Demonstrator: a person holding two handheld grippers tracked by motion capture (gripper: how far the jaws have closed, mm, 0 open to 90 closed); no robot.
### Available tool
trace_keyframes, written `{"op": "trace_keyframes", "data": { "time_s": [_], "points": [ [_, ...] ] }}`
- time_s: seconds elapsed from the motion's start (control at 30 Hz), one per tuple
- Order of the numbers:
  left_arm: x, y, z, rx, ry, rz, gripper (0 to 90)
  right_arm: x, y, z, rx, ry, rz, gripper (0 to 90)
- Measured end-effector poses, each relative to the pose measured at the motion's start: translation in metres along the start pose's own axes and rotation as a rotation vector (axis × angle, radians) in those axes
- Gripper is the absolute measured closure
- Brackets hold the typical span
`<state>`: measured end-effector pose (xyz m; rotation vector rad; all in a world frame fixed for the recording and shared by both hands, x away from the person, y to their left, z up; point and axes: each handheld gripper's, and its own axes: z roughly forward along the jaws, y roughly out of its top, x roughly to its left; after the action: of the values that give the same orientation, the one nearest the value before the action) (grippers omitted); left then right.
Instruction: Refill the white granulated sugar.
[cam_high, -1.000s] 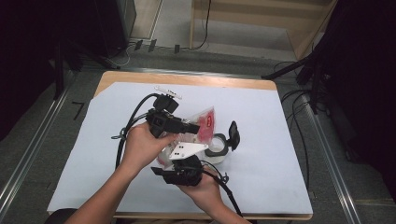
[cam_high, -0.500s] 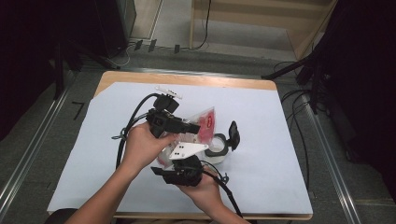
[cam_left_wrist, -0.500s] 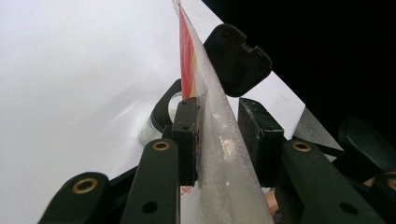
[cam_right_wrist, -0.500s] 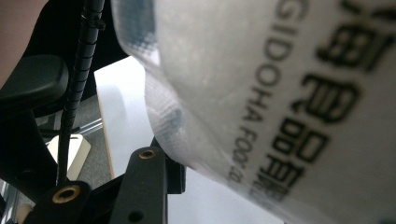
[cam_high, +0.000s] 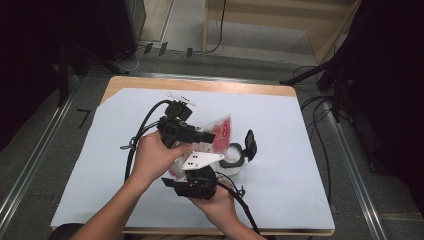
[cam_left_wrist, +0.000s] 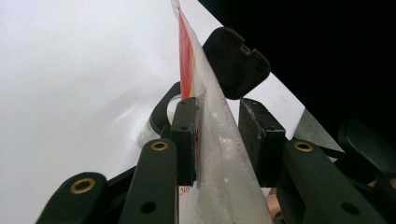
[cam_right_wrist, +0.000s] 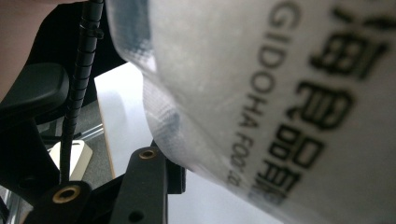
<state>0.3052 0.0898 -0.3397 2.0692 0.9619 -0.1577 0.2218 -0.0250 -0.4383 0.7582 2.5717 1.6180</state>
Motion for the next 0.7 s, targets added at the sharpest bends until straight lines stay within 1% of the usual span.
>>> {"op": "trace_keyframes", "data": {
  "time_s": [0.17, 0.43, 0.53, 0.63, 0.7],
  "points": [
    [-0.0004, 0.0002, -0.0001, -0.004, 0.001, -0.004, 69.1, 0.0000, 0.0001, -0.0001, -0.001, 0.001, -0.003, 64.1],
    [-0.0014, 0.0016, -0.0015, 0.000, 0.004, 0.001, 69.9, 0.0006, 0.0009, -0.0005, -0.004, 0.001, -0.010, 63.8],
    [-0.0019, 0.0020, -0.0016, -0.007, 0.001, -0.002, 69.9, 0.0008, 0.0013, -0.0006, -0.005, 0.000, -0.012, 63.9],
    [-0.0025, 0.0024, -0.0016, -0.005, 0.000, 0.005, 69.8, 0.0009, 0.0015, -0.0008, -0.008, 0.000, -0.011, 63.9],
    [-0.0041, 0.0023, -0.0018, -0.003, 0.014, 0.007, 70.1, 0.0006, 0.0013, -0.0009, -0.009, 0.003, -0.013, 63.9]
  ]
}}
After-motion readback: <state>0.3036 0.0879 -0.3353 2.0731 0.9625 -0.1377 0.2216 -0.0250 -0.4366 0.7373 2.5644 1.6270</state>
